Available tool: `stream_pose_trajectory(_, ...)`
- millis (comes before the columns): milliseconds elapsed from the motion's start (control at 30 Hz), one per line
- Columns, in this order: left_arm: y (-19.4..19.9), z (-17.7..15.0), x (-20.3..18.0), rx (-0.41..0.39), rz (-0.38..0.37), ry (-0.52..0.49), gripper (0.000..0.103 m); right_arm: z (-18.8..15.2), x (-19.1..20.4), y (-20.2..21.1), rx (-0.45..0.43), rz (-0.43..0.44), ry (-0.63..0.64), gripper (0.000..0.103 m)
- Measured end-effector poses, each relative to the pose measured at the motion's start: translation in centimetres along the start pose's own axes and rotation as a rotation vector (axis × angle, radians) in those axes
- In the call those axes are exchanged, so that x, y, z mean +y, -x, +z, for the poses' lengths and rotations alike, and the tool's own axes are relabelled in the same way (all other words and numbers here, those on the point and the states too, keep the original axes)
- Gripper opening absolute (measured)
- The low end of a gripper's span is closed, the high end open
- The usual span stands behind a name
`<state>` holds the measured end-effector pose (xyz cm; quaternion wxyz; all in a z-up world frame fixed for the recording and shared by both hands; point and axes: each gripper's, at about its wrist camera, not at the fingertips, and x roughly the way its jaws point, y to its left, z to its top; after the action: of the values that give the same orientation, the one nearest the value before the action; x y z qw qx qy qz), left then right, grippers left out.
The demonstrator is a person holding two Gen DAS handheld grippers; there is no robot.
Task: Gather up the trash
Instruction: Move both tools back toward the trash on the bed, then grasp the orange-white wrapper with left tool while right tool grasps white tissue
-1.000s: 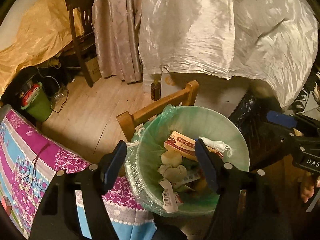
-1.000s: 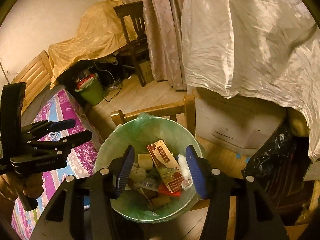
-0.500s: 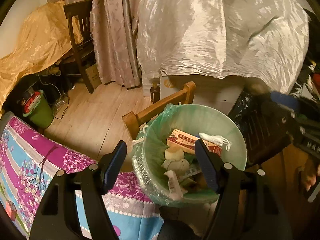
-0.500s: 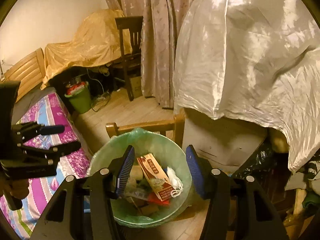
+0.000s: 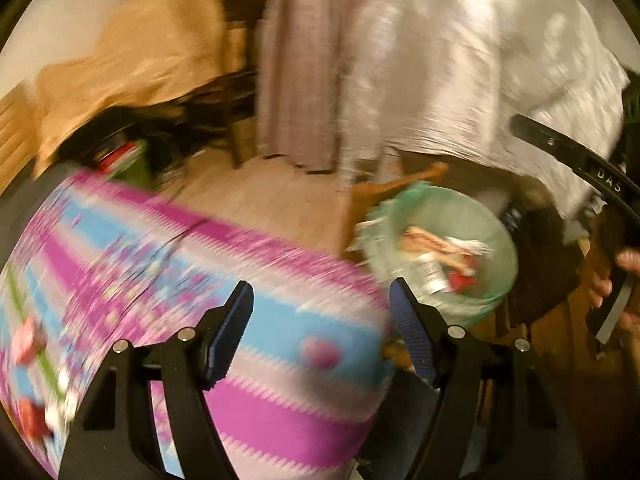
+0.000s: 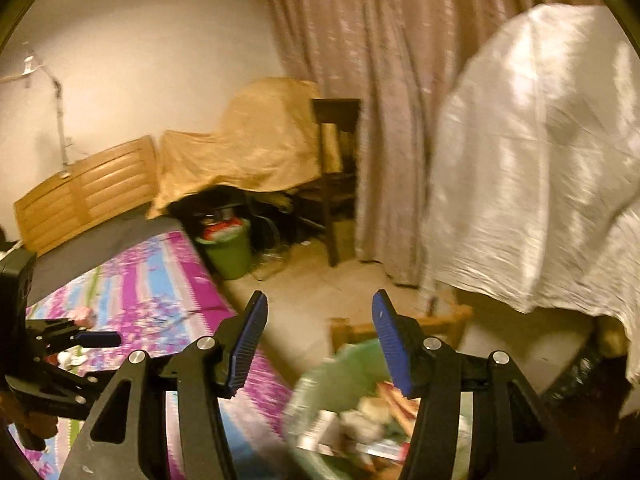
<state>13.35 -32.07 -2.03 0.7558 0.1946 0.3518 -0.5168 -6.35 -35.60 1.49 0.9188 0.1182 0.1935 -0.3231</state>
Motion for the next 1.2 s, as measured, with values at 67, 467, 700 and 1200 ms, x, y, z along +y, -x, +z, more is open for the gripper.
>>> stream_pose_trajectory(67, 2.2, -2.4, 4.0, -0.02, 0.066, 0.086, 0.068, -0.1, 2.4, -1.0, 0.016, 0.051, 0.021, 0.063)
stream_pose_trajectory(467, 13.6, -18.1, 26.1, -0.049, 0.497, 0.514, 0.068, -5.6, 30.0, -8.2, 0.178, 0.613, 0.447, 0.078)
stream_pose_trajectory(700, 15.1, -25.8, 35.5, 0.003, 0.505, 0.597, 0.068, -11.3, 45.5, -12.2, 0.285, 0.927, 0.772, 0.09)
stream_pose_trajectory(1200, 8.4, -27.1, 43.8, 0.047, 0.419, 0.473, 0.057, -18.4, 59.6, -22.3, 0.447, 1.007, 1.173, 0.078)
